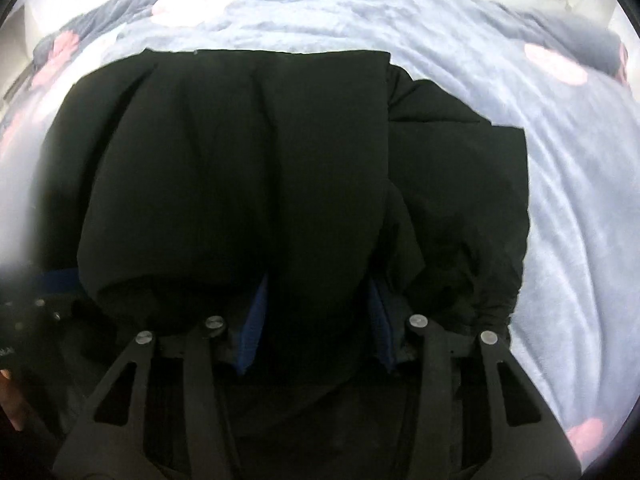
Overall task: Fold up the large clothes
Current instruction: 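Open both tools and release the folded hood onto the jacket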
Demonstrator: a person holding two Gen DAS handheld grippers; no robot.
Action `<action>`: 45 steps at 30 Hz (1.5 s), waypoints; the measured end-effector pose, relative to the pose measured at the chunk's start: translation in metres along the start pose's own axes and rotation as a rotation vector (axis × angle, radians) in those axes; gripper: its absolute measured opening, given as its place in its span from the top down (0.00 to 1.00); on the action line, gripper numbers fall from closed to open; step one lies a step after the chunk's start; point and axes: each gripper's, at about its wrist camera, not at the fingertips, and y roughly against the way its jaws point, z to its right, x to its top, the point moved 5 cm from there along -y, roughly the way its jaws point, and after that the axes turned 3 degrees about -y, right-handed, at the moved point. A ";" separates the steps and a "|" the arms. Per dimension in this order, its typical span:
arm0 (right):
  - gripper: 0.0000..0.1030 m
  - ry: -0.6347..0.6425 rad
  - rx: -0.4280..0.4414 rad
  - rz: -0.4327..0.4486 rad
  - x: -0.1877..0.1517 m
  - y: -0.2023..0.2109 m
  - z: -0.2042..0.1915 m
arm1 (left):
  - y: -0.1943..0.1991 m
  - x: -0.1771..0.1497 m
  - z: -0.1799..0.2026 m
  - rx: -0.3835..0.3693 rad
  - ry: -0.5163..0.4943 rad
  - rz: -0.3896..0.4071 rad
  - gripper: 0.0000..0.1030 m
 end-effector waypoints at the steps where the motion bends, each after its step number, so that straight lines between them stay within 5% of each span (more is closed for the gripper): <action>1: 0.57 -0.003 0.001 -0.006 -0.001 0.004 0.001 | 0.006 -0.002 0.002 0.007 -0.011 0.007 0.66; 9: 0.52 -0.078 0.044 0.026 -0.048 0.078 0.041 | 0.080 -0.034 0.011 0.017 -0.016 0.077 0.65; 17: 0.50 -0.235 0.048 -0.021 -0.139 0.130 0.098 | 0.154 -0.119 -0.022 0.115 0.126 0.135 0.65; 25: 0.46 -0.282 0.044 -0.009 -0.188 0.175 0.108 | 0.213 -0.196 -0.050 0.154 0.241 0.203 0.65; 35: 0.39 -0.299 0.041 -0.028 -0.235 0.201 0.116 | 0.237 -0.250 -0.056 0.180 0.311 0.224 0.58; 45: 0.36 -0.310 0.028 -0.141 -0.285 0.190 0.127 | 0.203 -0.315 -0.081 0.194 0.446 0.111 0.58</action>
